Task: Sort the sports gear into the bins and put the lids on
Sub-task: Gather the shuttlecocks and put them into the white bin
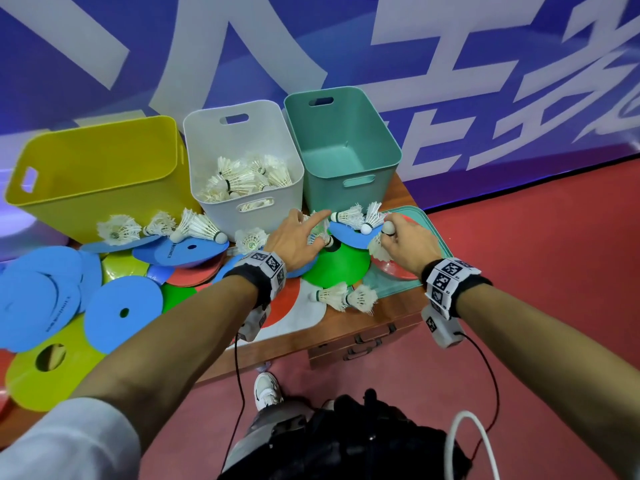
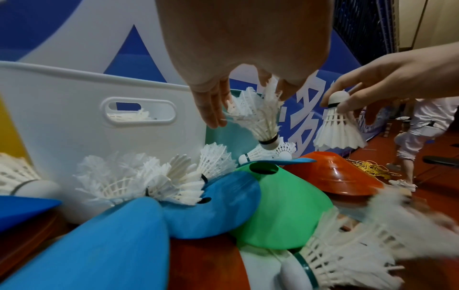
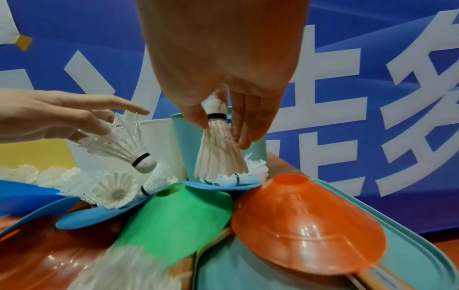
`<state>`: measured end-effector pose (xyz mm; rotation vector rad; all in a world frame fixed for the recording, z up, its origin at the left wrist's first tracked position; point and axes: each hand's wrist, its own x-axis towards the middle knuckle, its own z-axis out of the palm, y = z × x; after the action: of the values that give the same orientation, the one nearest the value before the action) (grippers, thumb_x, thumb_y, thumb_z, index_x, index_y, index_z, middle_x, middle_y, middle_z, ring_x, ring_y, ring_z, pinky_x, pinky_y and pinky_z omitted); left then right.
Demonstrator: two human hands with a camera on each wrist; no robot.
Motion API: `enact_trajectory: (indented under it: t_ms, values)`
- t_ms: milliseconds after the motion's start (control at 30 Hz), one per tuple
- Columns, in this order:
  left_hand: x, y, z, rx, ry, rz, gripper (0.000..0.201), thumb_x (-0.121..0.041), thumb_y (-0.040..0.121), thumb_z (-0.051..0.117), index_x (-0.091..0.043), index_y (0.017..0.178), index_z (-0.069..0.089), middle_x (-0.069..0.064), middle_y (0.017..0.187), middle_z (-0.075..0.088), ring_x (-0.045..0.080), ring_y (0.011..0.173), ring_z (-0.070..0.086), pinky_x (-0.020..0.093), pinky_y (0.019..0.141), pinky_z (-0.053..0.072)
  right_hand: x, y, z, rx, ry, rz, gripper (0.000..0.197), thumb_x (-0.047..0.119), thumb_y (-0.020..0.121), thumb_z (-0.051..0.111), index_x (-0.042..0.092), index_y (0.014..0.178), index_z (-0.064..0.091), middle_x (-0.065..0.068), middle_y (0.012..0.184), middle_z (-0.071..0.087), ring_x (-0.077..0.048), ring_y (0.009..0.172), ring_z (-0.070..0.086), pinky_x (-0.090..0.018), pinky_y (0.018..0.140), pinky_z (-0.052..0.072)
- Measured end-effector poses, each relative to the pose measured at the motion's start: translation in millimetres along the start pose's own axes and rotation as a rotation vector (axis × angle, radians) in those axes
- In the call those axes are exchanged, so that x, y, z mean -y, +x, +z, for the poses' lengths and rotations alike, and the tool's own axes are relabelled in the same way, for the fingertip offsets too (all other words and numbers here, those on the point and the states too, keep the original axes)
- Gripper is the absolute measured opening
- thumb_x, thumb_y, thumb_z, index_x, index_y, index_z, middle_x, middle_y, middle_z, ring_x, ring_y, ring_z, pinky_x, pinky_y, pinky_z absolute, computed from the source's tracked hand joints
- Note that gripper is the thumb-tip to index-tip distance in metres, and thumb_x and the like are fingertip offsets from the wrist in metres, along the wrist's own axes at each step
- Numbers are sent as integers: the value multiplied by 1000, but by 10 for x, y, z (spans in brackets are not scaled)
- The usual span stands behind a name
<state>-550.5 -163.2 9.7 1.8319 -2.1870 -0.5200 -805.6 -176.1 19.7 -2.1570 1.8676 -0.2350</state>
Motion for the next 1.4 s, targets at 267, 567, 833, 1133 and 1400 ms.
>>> enact_trajectory:
  t_ms: [267, 567, 833, 1133, 1400]
  values:
    - [323, -42, -373, -105, -45, -41, 49, -44, 93, 48, -42, 141, 38, 6, 113, 43, 27, 93, 53, 33, 75, 41, 601, 326, -81, -75, 64, -131, 32, 38, 94, 53, 16, 118, 50, -13, 104, 68, -39, 98, 62, -42, 74, 42]
    - [720, -34, -976, -463, -145, -39, 38, -42, 93, 52, -31, 130, 49, 6, 122, 44, 24, 95, 56, 38, 78, 52, 1496, 772, -269, -213, 403, -264, 28, 37, 95, 55, 17, 113, 48, -3, 99, 65, -29, 86, 63, -42, 78, 49]
    - [1256, 236, -1120, -194, 22, -276, 63, -49, 94, 53, -44, 149, 23, 7, 163, 4, 25, 149, 11, 59, 114, 17, 2020, 1302, -74, 91, 196, -288, 59, 35, 98, 51, 18, 149, 25, -11, 152, 37, -31, 134, 43, -47, 107, 35]
    - [1448, 166, -1124, -137, 81, -340, 64, -56, 88, 54, -43, 146, 30, 9, 159, 20, 27, 146, 18, 56, 113, 16, 2022, 1396, 79, 122, -53, -272, 70, 47, 89, 57, 29, 149, 26, -6, 153, 31, -28, 137, 33, -47, 105, 28]
    - [1231, 64, -1117, -175, 29, -239, 57, -47, 87, 57, -37, 141, 42, 8, 153, 33, 27, 142, 26, 46, 112, 21, 1964, 1280, 24, 99, -38, -308, 67, 44, 89, 57, 30, 148, 29, -5, 152, 33, -27, 136, 33, -46, 103, 27]
